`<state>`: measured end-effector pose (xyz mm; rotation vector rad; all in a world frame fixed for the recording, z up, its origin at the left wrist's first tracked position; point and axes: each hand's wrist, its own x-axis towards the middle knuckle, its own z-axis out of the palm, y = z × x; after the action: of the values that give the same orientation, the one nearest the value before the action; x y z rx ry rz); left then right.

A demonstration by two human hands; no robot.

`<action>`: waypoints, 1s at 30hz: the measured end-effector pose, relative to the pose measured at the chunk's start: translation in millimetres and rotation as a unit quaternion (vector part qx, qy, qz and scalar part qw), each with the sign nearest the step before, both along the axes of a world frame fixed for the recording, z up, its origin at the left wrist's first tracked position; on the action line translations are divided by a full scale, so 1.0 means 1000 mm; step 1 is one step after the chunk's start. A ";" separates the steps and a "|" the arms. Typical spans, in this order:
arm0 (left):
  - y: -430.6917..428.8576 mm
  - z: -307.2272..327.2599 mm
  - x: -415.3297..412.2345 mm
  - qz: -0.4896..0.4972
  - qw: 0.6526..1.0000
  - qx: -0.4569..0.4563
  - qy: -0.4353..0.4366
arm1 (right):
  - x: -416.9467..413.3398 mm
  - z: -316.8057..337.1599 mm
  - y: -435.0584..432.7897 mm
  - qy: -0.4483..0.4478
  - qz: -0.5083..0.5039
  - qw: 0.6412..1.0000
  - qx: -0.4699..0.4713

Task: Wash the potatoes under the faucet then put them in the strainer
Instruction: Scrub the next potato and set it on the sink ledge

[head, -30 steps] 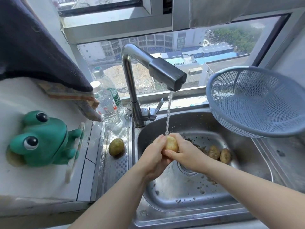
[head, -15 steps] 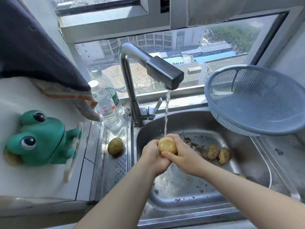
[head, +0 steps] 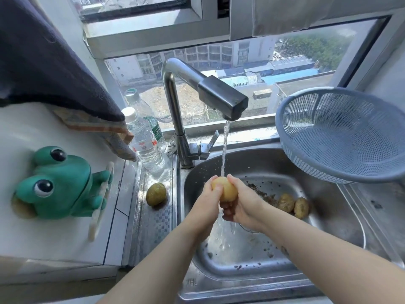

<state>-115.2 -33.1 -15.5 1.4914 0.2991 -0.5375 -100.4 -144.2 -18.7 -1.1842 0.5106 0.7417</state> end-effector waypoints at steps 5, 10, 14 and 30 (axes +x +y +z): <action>-0.004 0.006 -0.002 -0.029 0.999 -0.017 -0.035 | 0.000 0.004 0.004 0.074 -0.028 0.997 0.026; -0.022 0.007 0.003 0.145 0.989 -0.005 -0.019 | -0.005 0.009 0.014 0.031 -0.032 0.999 -0.013; -0.024 0.004 0.008 0.197 0.980 -0.011 0.020 | -0.010 0.002 0.020 -0.020 -0.018 0.999 -0.047; -0.023 0.011 0.003 0.065 0.990 0.084 -0.089 | -0.010 0.010 0.015 -0.079 -0.115 0.990 0.024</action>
<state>-112.6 -55.7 -4.6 1.6574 0.3050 -0.2786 -110.0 -128.9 -8.6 -1.1067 0.4845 0.4572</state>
